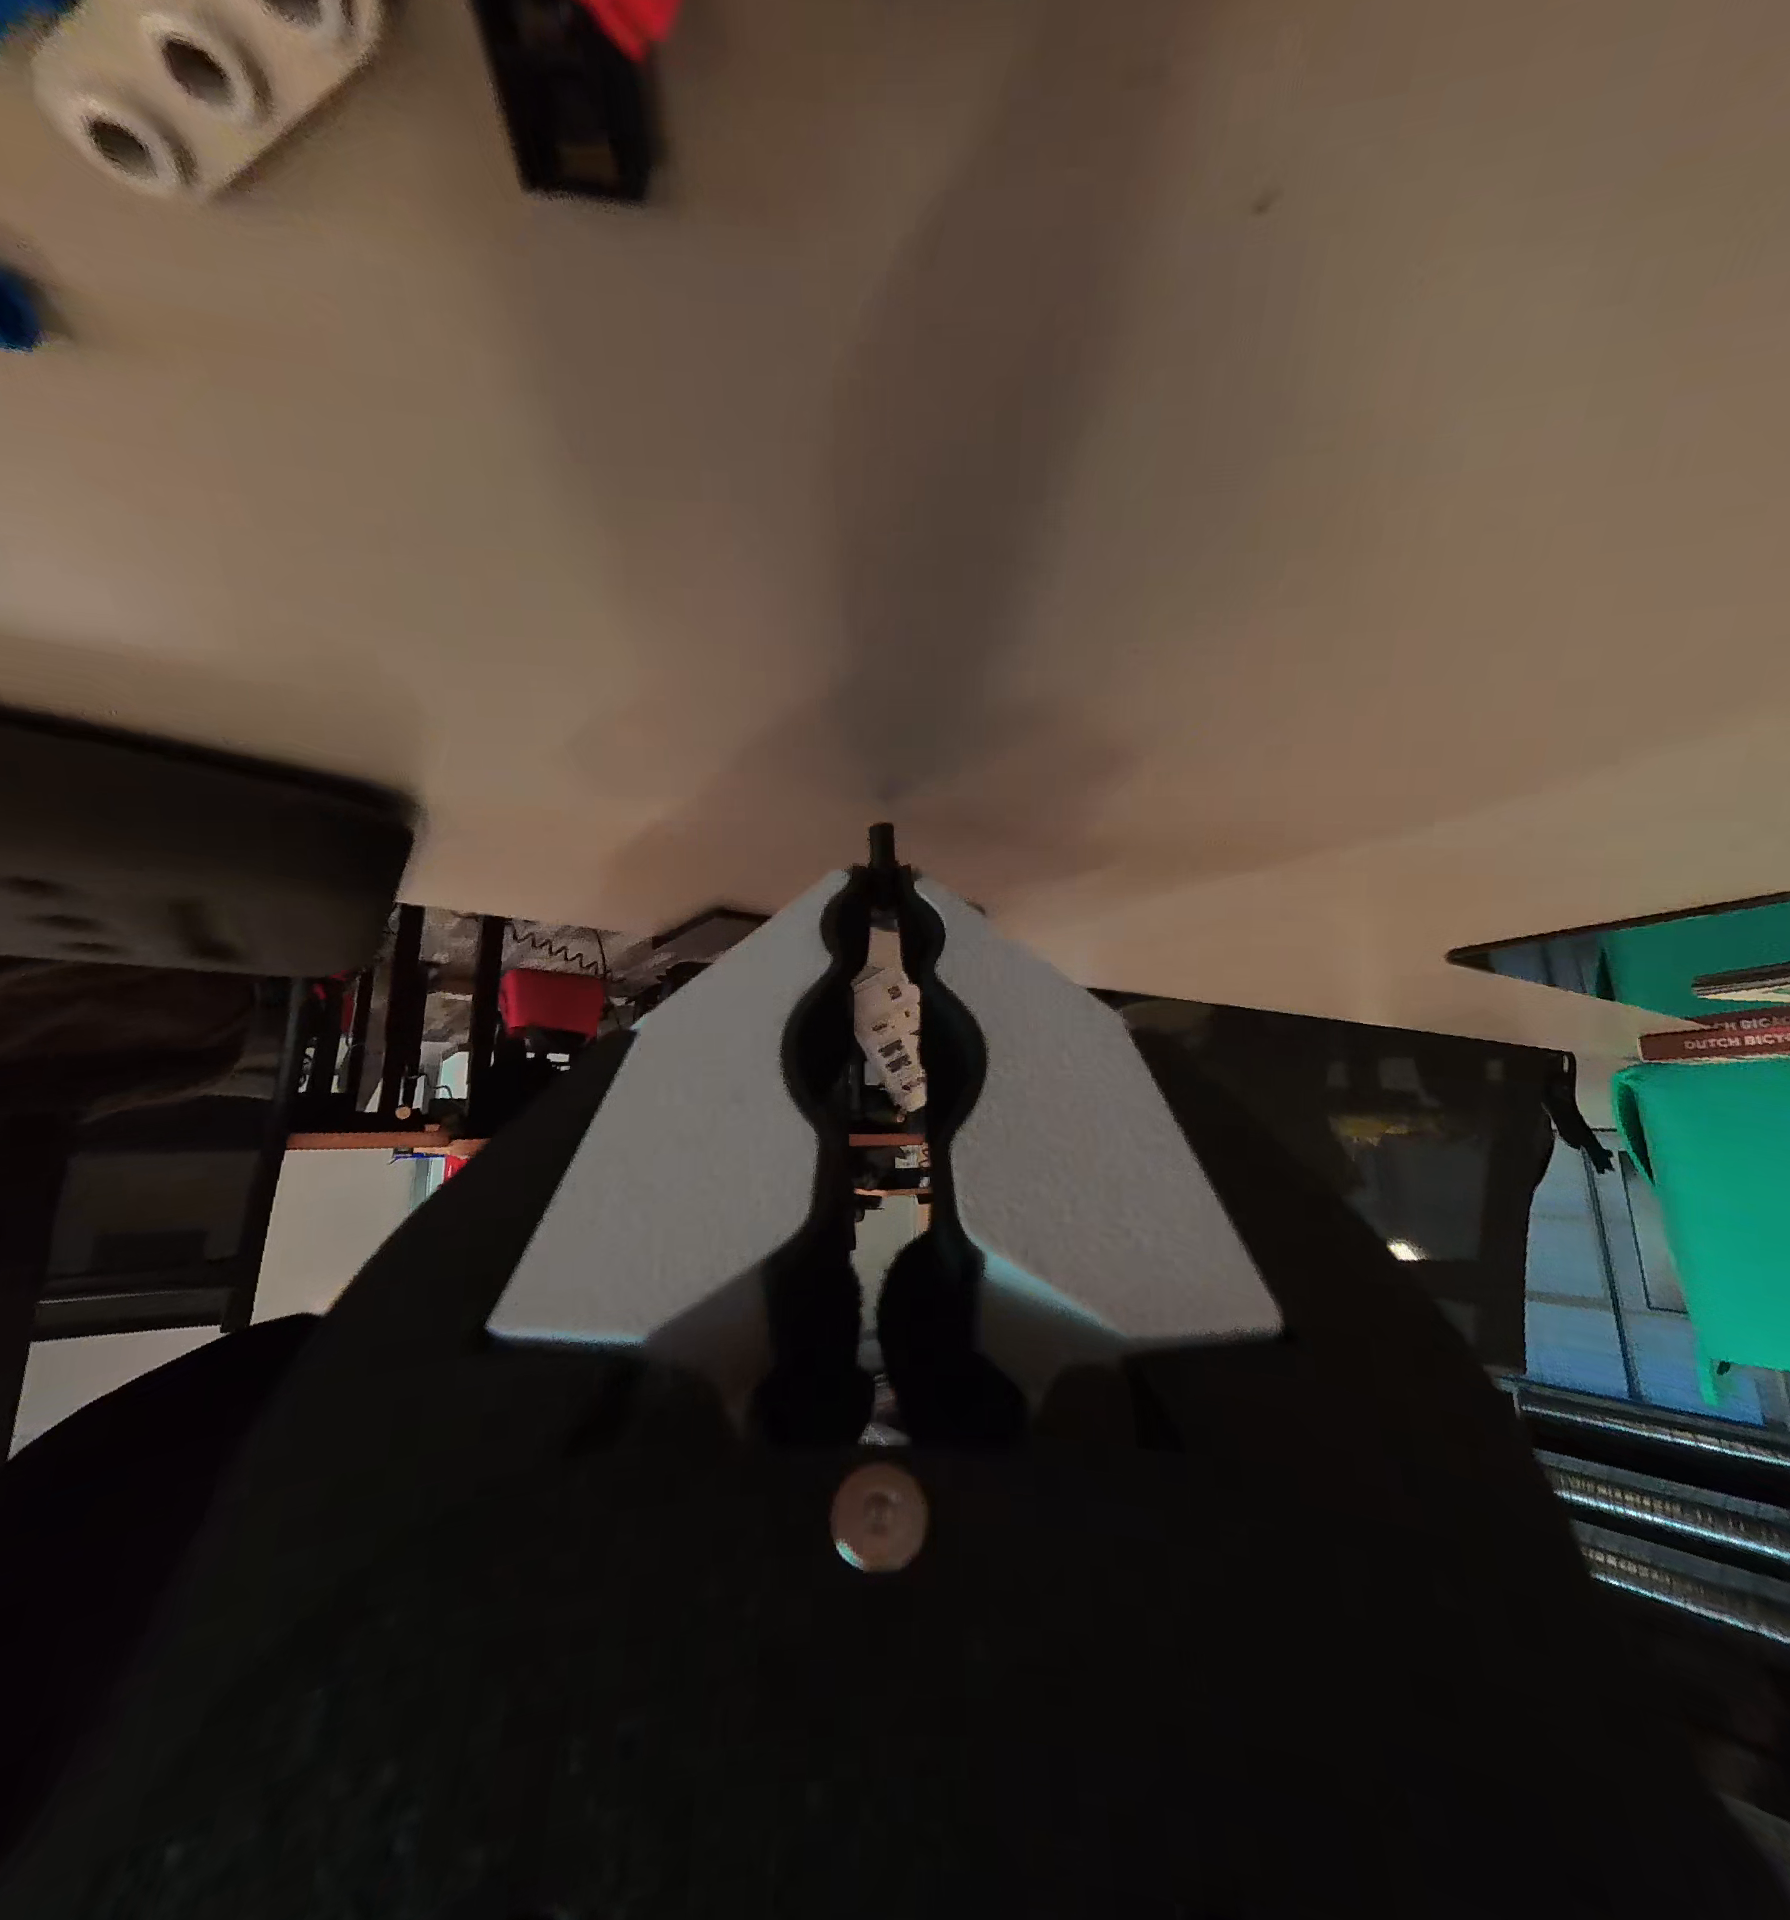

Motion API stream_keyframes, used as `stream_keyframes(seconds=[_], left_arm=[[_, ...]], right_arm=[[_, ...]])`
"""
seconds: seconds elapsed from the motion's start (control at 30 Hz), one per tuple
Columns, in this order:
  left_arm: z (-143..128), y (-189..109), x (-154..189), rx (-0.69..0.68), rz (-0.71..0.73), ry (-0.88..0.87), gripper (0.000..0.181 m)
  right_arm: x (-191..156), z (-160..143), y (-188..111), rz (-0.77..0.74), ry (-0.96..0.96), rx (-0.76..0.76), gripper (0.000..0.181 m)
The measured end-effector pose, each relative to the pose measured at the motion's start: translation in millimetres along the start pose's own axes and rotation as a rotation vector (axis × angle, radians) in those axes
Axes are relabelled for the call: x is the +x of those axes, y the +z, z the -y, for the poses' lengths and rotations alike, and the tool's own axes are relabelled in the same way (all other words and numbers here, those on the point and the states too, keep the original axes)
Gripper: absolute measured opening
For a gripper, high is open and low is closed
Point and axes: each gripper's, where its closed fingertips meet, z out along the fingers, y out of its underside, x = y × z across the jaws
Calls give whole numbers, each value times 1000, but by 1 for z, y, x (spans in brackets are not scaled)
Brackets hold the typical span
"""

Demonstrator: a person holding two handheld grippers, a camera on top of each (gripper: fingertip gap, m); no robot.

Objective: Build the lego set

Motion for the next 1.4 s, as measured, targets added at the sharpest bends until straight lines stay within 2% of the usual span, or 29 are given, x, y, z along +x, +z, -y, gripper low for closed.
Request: stream_keyframes(seconds=[0.33, 0.67, 0.83, 0.9, 1.0, 1.07, 1.23, 1.4], left_arm=[[-1, 1, 1, -4, -2, 2, 7], [-1, 1, 1, -5, -5, -1, 7], [-1, 1, 0, -2, -2, -1, 7], [-1, 0, 0, 1, -2, -3, 7], [-1, 1, 1, 2, -10, -6, 7], [-1, 2, 2, -2, -15, -6, 7], [-3, 3, 2, -12, -12, -4, 7], [-5, 4, 1, -22, -8, -3, 7]], right_arm=[[3, 5, 1, -16, 20, 40, 4], [8, 2, 1, -50, 3, 57, 18], [9, -2, -7, -59, -40, 302, 19], [9, -8, -9, -36, -31, 475, 19], [6, -6, -17, 26, -6, 815, 21], [6, -5, -14, 57, 41, 940, 25], [9, -1, -8, -1, 82, 1063, 24], [6, 5, -4, 0, 70, 1055, 18]])
